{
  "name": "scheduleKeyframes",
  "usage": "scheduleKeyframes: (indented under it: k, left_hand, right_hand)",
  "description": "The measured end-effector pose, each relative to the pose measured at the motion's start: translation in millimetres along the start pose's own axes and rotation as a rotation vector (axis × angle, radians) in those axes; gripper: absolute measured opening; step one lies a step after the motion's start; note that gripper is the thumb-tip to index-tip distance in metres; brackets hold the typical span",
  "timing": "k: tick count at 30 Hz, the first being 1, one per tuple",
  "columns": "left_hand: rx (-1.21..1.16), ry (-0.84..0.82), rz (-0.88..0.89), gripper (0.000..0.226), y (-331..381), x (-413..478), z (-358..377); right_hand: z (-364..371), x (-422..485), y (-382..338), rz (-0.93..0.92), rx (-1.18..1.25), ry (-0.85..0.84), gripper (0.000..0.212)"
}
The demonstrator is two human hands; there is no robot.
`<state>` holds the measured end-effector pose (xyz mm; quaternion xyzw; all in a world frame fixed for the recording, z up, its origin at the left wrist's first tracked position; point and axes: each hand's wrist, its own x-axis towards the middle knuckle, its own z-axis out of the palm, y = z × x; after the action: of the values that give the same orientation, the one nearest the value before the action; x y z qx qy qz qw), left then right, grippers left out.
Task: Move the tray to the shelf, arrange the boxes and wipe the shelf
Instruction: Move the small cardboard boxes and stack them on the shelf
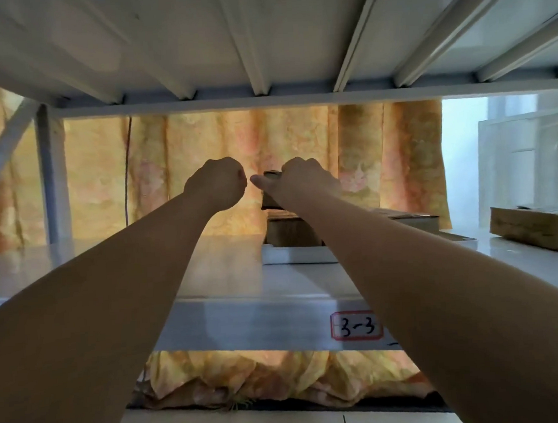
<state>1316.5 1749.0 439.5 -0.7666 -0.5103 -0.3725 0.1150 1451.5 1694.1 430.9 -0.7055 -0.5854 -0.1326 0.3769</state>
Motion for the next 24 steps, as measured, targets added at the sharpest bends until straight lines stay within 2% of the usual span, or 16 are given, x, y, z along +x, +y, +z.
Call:
scheduleKeyframes:
  k: [11, 16, 20, 24]
  left_hand:
    - [-0.072, -0.155, 0.026, 0.028, -15.3, -6.7, 10.3]
    - [-0.036, -0.211, 0.061, 0.024, -10.3, -13.8, 8.8]
    - [-0.003, -0.171, 0.030, 0.027, -7.6, -16.5, 9.0]
    - [-0.157, 0.000, -0.071, 0.020, -0.8, -17.0, 11.9]
  right_hand:
    - [8.7, -2.4, -9.7, 0.061, -0.142, 0.035, 0.057]
    - [0.2, -0.8, -2.1, 0.075, -0.147, -0.034, 0.049]
    - [3.8, -3.9, -0.6, 0.011, -0.236, -0.048, 0.057]
    - [8.2, -8.4, 3.7, -0.023, -0.248, -0.027, 0.066]
